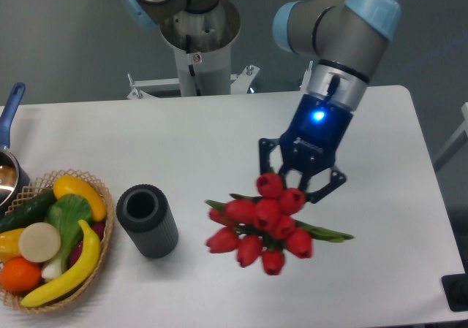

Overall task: Insert the flowers into the vase
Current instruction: 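Carry the red tulip bunch in the gripper toward the black vase, then position the tulip stems above the vase opening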

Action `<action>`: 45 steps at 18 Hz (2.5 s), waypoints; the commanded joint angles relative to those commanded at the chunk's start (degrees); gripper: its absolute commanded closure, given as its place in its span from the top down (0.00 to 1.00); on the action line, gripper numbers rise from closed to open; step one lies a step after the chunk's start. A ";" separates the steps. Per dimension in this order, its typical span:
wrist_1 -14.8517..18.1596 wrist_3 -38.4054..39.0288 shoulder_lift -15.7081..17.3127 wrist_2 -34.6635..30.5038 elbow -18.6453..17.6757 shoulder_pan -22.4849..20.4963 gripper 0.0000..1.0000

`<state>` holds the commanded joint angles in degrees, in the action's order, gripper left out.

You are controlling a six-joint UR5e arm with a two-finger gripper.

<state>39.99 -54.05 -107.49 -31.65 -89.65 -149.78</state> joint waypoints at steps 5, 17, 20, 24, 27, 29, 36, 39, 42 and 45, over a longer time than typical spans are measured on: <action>-0.18 -1.74 0.00 8.59 -0.61 1.77 0.34; -0.09 -9.23 0.88 25.58 -4.83 4.40 0.34; -0.09 -9.14 0.97 25.67 -4.57 5.63 0.34; -0.09 -9.14 1.23 25.93 -4.57 7.83 0.34; -0.09 -9.40 0.79 26.11 -4.92 8.80 0.34; -0.09 -9.32 0.88 27.77 -5.36 9.15 0.34; -0.09 -9.40 1.58 29.27 -11.50 8.89 0.34; -0.09 -9.41 2.02 30.59 -12.83 8.63 0.34; -0.09 -9.49 2.02 31.30 -12.92 8.45 0.34; -0.09 -9.49 1.23 31.30 -13.01 8.80 0.34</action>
<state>39.90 -63.54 -106.26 -0.35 -102.66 -140.98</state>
